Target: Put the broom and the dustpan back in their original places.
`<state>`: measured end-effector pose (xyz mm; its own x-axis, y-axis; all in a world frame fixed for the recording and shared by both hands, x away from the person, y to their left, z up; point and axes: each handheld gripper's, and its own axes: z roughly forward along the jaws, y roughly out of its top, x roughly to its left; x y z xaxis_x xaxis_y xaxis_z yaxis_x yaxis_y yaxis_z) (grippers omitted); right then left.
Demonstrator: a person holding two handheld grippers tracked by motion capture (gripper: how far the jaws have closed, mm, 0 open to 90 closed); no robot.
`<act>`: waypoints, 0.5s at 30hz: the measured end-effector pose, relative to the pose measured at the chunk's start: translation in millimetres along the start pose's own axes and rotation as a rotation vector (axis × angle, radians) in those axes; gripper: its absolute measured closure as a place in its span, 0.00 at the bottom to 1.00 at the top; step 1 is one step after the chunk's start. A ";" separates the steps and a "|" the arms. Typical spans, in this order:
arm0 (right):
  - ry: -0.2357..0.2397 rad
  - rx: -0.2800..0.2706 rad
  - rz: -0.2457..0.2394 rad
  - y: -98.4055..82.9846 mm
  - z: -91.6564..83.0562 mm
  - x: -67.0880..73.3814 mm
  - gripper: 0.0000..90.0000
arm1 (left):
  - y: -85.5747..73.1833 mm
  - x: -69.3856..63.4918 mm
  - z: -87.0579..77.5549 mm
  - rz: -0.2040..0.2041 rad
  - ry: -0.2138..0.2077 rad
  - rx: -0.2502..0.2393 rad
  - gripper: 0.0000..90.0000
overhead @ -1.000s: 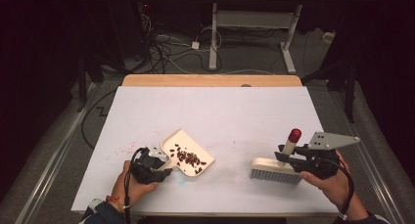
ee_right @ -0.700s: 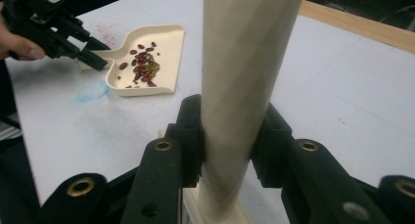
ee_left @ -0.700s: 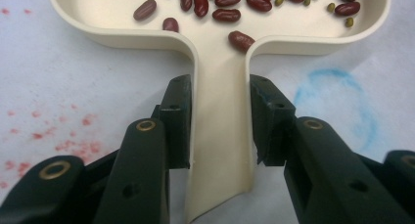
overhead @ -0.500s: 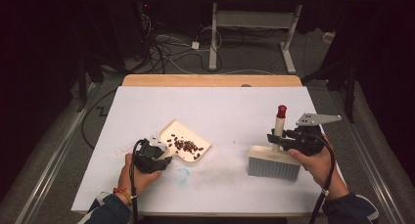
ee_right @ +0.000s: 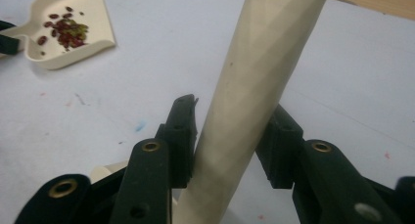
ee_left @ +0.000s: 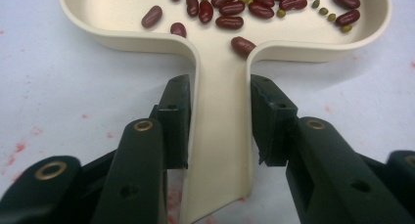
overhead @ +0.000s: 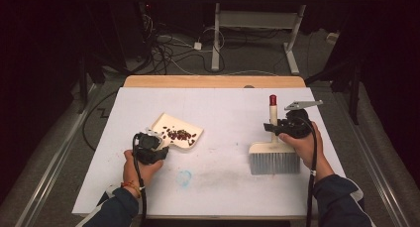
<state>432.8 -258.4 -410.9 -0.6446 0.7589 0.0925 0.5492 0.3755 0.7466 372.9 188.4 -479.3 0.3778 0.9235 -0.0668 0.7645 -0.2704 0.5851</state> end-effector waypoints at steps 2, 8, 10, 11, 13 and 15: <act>-0.019 0.018 0.007 1.2 6.7 -3.7 0.69 | 0.2 1.6 1.9 -0.039 -0.005 -0.006 0.67; -0.073 0.058 0.024 1.5 25.1 -9.8 0.67 | -7.5 -12.7 -1.4 -0.022 -0.043 -0.003 0.53; -0.101 0.072 0.028 0.9 30.7 -12.3 0.65 | -11.5 -19.2 -3.9 -0.010 -0.074 -0.003 0.51; -0.120 0.076 0.030 0.6 33.3 -13.4 0.65 | -13.8 -21.4 -5.5 -0.005 -0.091 -0.004 0.51; -0.169 0.086 0.030 0.5 36.9 -15.0 0.63 | -18.2 -25.3 -8.5 0.012 -0.117 -0.001 0.48; -0.212 0.080 0.041 0.7 38.5 -16.8 0.63 | -22.3 -28.0 -11.4 0.033 -0.122 0.004 0.47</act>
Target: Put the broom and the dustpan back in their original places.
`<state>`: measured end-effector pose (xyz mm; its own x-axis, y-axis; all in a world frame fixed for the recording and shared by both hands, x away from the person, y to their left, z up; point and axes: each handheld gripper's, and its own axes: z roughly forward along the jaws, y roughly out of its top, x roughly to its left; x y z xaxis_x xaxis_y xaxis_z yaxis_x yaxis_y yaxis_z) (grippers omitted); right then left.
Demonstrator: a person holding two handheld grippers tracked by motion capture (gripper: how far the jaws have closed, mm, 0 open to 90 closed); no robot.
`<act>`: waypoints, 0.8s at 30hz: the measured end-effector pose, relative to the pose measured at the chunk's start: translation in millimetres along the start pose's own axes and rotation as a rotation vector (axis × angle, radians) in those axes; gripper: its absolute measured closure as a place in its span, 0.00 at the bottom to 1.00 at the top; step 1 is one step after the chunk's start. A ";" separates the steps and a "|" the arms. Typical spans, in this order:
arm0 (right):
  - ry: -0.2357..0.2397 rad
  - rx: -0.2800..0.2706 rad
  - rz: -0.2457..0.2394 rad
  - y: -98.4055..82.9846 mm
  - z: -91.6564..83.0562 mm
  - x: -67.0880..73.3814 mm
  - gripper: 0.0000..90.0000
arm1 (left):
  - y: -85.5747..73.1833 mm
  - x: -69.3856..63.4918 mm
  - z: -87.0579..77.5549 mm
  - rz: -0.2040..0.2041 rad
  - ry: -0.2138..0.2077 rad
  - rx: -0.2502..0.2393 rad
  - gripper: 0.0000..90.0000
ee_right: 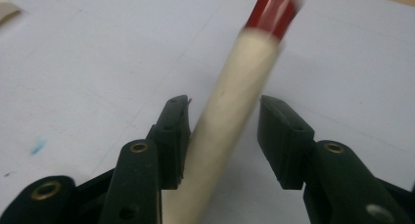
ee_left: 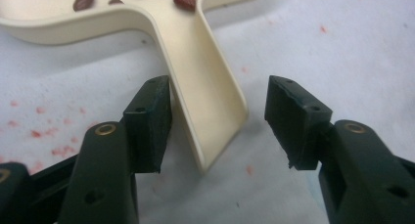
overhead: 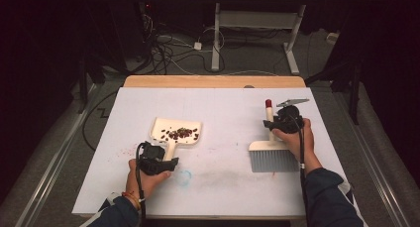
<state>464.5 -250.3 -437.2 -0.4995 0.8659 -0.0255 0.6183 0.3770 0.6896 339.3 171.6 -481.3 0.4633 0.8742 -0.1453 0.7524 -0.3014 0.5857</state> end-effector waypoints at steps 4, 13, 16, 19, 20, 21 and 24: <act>-0.025 -0.033 0.023 0.7 0.2 -3.4 0.62 | -7.7 0.1 -9.0 0.065 -0.030 -0.033 0.43; -0.044 -0.095 0.020 0.4 -5.9 2.0 0.60 | -22.8 16.3 -32.8 0.200 0.042 -0.157 0.26; -0.032 -0.116 0.021 -0.7 -6.7 5.4 0.60 | -27.4 21.1 -39.9 0.208 0.023 -0.194 0.26; -0.026 -0.134 0.025 -2.1 -7.1 8.3 0.58 | -30.8 20.1 -42.6 0.257 0.057 -0.190 0.25; -0.022 -0.140 0.027 -2.8 -7.6 9.3 0.58 | -32.3 19.0 -42.8 0.273 0.066 -0.185 0.24; -0.022 -0.146 0.026 -3.4 -8.3 10.4 0.57 | -33.9 18.0 -43.3 0.280 0.073 -0.186 0.24; -0.019 -0.167 0.021 -4.4 -10.9 14.0 0.54 | -36.8 15.6 -46.0 0.292 0.067 -0.204 0.24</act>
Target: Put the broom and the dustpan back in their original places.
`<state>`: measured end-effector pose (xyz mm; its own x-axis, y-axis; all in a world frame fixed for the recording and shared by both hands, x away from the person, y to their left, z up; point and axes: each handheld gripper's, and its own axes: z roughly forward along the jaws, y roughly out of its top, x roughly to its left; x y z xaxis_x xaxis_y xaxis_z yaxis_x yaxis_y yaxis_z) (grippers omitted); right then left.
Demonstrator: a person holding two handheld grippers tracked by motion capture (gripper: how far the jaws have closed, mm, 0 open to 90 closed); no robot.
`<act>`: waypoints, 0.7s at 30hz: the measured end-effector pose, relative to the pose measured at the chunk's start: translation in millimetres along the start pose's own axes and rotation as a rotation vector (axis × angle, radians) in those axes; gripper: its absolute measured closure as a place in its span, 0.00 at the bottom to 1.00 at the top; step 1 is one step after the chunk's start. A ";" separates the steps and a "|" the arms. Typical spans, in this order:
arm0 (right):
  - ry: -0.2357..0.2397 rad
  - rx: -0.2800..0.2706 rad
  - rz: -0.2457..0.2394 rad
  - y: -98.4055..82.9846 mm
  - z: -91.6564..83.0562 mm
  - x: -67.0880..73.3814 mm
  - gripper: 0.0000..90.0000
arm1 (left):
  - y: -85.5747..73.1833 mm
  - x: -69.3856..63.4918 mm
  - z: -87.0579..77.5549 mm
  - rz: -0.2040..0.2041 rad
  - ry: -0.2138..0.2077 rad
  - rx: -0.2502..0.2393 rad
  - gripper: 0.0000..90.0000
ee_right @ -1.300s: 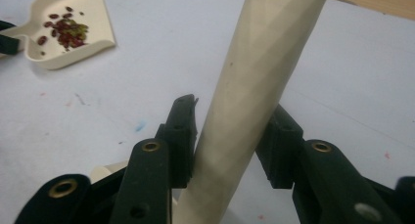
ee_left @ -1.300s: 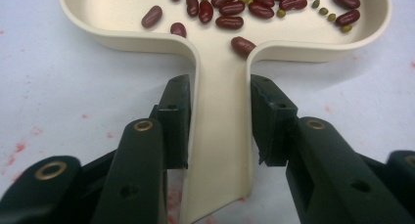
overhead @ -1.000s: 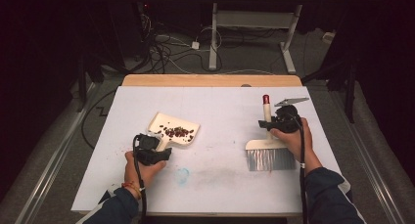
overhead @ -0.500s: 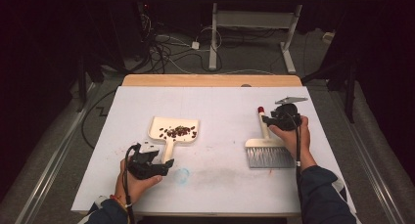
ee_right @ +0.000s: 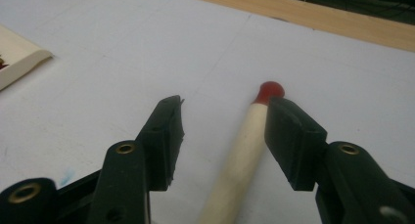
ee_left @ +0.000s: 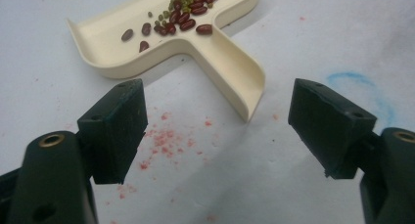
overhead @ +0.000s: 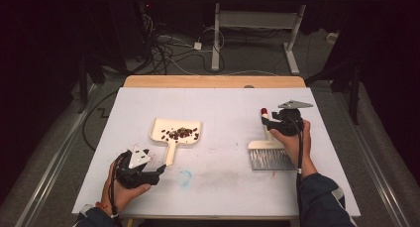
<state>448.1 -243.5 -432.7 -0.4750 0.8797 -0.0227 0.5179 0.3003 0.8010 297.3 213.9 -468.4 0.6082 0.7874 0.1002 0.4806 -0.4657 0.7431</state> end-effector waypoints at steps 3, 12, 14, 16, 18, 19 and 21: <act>0.002 -0.028 -0.018 1.4 -4.1 4.6 0.49 | -0.6 -2.0 -1.9 0.009 0.002 -0.013 0.24; 0.018 -0.103 -0.094 10.2 -20.7 24.2 0.40 | 0.5 -3.0 -5.0 0.022 0.013 -0.045 0.23; 0.022 -0.115 -0.100 11.6 -23.8 27.7 0.38 | 0.6 -3.7 -4.9 0.030 0.006 -0.045 0.23; -0.004 -0.120 -0.112 13.3 -25.5 31.8 0.37 | 0.7 -4.8 -4.7 0.041 0.008 -0.043 0.23; 0.006 -0.125 -0.115 13.9 -27.1 34.2 0.36 | 0.5 -5.9 -4.5 0.054 0.009 -0.036 0.23; 0.021 -0.132 -0.110 13.8 -27.8 35.1 0.35 | 0.4 -6.7 -4.0 0.058 0.010 -0.036 0.23; 0.020 -0.140 -0.114 14.3 -29.5 37.0 0.33 | 0.5 -7.6 -3.8 0.066 0.006 -0.035 0.23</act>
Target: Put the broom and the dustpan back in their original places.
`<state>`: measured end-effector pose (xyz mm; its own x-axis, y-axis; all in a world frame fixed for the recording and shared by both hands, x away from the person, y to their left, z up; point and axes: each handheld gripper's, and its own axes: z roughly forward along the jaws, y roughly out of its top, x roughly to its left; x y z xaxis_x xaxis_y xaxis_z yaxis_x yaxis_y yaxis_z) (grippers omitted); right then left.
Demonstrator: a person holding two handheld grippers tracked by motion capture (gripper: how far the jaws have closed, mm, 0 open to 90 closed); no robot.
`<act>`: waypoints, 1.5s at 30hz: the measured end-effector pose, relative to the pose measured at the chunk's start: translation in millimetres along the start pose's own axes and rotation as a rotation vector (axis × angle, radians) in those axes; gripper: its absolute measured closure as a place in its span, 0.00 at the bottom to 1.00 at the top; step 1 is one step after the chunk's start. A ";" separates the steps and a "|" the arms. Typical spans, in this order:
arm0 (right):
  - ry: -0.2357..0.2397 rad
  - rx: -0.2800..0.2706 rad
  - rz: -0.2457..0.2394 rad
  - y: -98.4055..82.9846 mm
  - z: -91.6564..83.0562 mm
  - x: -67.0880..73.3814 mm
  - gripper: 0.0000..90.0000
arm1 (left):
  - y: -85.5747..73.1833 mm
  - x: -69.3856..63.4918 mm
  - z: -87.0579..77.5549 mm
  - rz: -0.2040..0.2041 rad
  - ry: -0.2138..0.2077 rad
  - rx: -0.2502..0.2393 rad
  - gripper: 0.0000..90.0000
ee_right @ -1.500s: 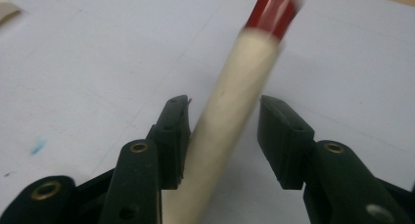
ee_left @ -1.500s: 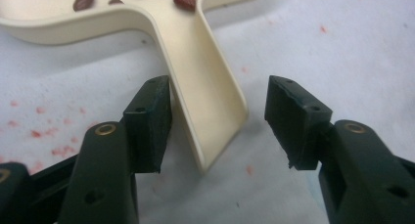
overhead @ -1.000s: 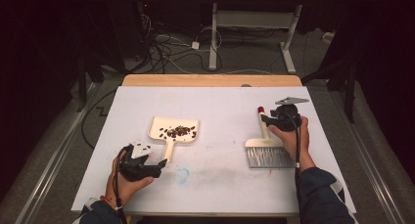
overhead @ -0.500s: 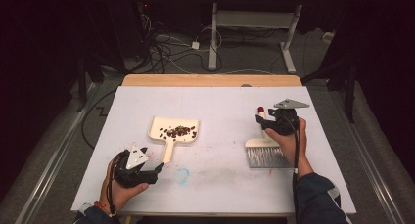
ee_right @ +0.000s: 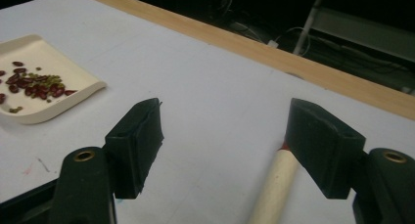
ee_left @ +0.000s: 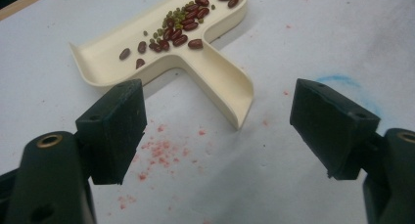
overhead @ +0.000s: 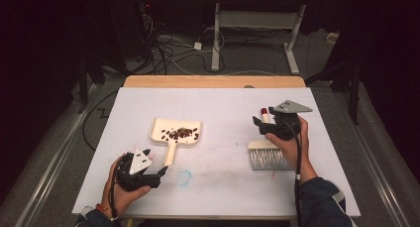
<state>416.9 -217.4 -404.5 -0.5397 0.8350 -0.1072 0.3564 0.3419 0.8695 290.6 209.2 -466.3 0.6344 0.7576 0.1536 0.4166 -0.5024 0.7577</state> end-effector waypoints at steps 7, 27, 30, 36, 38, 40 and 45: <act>-0.015 -0.011 -0.012 3.0 -8.7 8.4 0.27 | 0.8 -1.4 -0.3 0.014 0.002 0.001 0.23; 0.015 -0.048 -0.089 2.4 -44.3 28.4 0.28 | 2.1 -5.3 -0.5 0.030 -0.022 -0.017 0.22; 0.015 -0.052 -0.093 1.2 -48.7 30.2 0.28 | 2.3 -6.0 -0.8 0.033 -0.022 -0.020 0.22; 0.011 -0.053 -0.117 -2.9 -55.7 31.6 0.28 | 2.5 -5.7 -0.1 0.045 -0.019 -0.021 0.22; 0.019 -0.056 -0.116 -4.6 -57.9 31.4 0.28 | 2.6 -5.8 -0.1 0.050 -0.016 -0.019 0.22; 0.021 -0.057 -0.120 -6.5 -60.9 30.9 0.28 | 2.3 -6.6 -0.4 0.037 -0.021 -0.015 0.22; 0.023 -0.067 -0.127 -10.5 -67.6 30.7 0.28 | 2.6 -6.0 -0.4 0.052 -0.017 -0.020 0.22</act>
<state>345.0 -224.5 -384.4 -0.5952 0.7762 -0.2079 0.2330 0.4143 0.8798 287.6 203.5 -465.0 0.6660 0.7234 0.1818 0.3703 -0.5322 0.7613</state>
